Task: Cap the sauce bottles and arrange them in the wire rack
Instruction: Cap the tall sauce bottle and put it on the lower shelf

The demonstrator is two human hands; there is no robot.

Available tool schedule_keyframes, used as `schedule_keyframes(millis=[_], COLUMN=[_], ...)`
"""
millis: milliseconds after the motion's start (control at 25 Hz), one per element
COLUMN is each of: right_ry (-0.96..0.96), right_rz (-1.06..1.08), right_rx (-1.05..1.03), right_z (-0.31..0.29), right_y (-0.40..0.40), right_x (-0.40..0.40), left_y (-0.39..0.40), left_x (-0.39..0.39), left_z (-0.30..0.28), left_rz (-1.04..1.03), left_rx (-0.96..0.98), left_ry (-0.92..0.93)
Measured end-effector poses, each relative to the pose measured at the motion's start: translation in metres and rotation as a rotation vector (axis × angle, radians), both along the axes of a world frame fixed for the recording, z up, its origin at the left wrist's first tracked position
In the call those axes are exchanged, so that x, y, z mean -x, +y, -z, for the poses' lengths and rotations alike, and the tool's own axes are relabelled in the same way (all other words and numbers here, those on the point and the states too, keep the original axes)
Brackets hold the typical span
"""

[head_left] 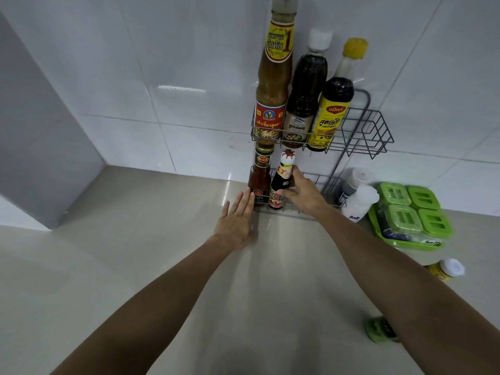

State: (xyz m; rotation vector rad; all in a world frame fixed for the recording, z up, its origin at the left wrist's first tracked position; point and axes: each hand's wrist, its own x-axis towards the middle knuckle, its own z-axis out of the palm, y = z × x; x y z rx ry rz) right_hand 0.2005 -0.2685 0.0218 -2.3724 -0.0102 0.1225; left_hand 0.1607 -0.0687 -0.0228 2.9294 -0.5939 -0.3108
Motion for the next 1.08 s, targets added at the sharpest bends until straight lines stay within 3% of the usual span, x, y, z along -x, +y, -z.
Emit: schedule_keyframes(millis=[720,840,1080], right_ry=[-0.092,-0.138,-0.33], right_rz=[0.168,0.194,0.127], right_rx=[0.064,0.032,-0.265], right_z=[-0.01,-0.034,-0.09], right_y=[0.006,-0.002,-0.042], right_x=[0.024,0.05,0.133], left_y=[-0.001,-0.01,-0.07], left_x=[0.006,0.028,0.079], left_z=[-0.008,-0.01,-0.029], left_rz=[-0.001,0.017,0.112], left_rx=[-0.005,0.097,0.444], left_ry=[0.028,0.023,0.023])
